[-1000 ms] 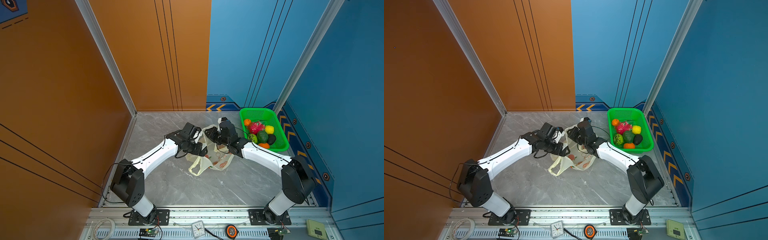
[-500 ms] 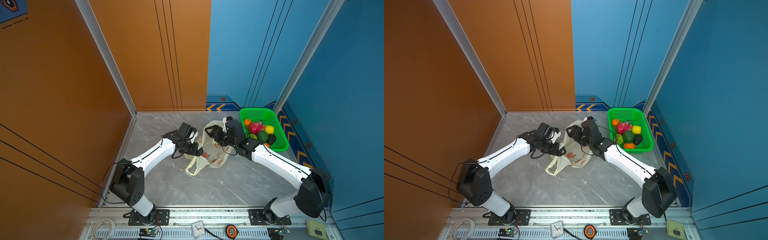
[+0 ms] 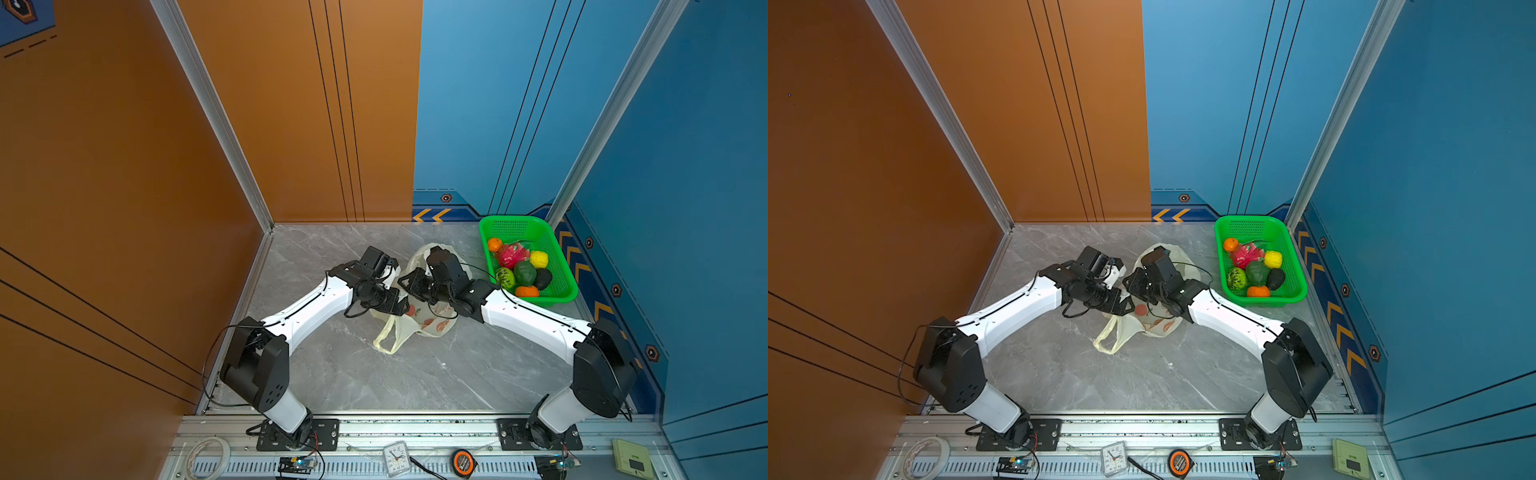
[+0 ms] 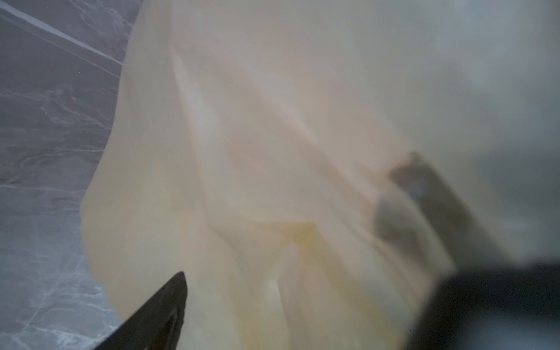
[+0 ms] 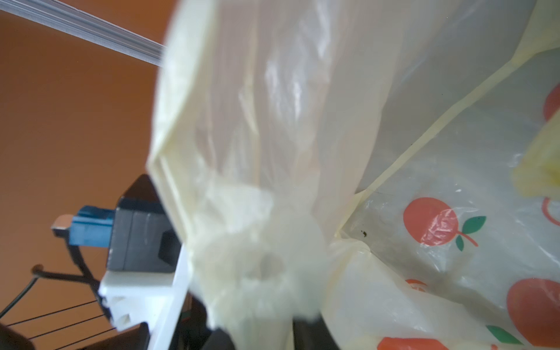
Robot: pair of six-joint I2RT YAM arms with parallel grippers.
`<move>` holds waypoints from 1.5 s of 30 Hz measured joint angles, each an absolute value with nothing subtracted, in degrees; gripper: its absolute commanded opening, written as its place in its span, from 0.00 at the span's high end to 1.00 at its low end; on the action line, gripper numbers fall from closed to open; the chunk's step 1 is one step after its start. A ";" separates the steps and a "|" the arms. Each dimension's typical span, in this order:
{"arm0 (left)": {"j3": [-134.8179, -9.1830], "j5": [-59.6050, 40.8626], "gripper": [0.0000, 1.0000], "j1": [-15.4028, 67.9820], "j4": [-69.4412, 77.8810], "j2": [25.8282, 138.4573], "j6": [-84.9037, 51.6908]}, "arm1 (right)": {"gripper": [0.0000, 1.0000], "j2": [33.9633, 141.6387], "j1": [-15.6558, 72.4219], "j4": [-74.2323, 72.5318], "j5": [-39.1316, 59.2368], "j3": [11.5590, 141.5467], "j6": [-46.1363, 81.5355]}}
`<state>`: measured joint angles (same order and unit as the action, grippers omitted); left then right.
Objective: Untie the knot of the plastic bag and take out the fruit
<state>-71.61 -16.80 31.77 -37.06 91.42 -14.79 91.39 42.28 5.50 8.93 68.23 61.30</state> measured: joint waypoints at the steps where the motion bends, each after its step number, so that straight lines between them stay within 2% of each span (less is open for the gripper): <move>1: -71.57 -16.80 0.12 31.97 -37.08 91.39 -14.76 | 0.95 91.42 42.17 5.52 8.84 68.27 61.23; 5: -70.43 -16.78 0.10 32.08 -37.08 90.96 -14.59 | 1.00 91.81 41.50 5.52 8.69 68.86 60.86; 18: -69.43 -15.86 0.04 34.20 -38.85 84.23 -12.34 | 1.00 102.32 34.89 5.17 4.34 78.50 56.34; 19: -69.43 -15.46 0.03 34.20 -38.81 83.24 -12.16 | 0.96 103.09 34.79 5.50 4.34 79.40 55.88; 21: -69.43 -14.63 0.03 34.11 -38.79 81.08 -11.97 | 0.61 104.62 34.70 7.73 4.45 82.13 54.89; 23: -69.43 -13.80 0.03 33.67 -38.76 79.42 -11.97 | 0.43 104.97 34.89 11.53 4.47 84.86 53.52; 24: -69.41 -13.39 0.03 33.39 -38.74 78.63 -11.97 | 0.38 104.86 35.07 13.50 4.45 86.17 52.71; 29: -67.02 -10.66 0.02 31.38 -37.91 74.65 -12.05 | 0.24 100.62 36.29 23.31 4.49 88.55 49.36; 36: -60.47 -5.74 0.02 27.22 -36.53 66.24 -12.45 | 0.00 84.51 36.21 32.73 4.73 82.67 42.48; 42: -52.84 -0.75 0.02 22.92 -32.67 59.53 -12.21 | 0.00 72.97 31.59 35.00 3.07 73.47 31.66; 45: -48.64 0.45 0.02 19.35 -29.41 57.76 -11.55 | 0.00 69.12 26.52 34.44 1.63 67.70 26.02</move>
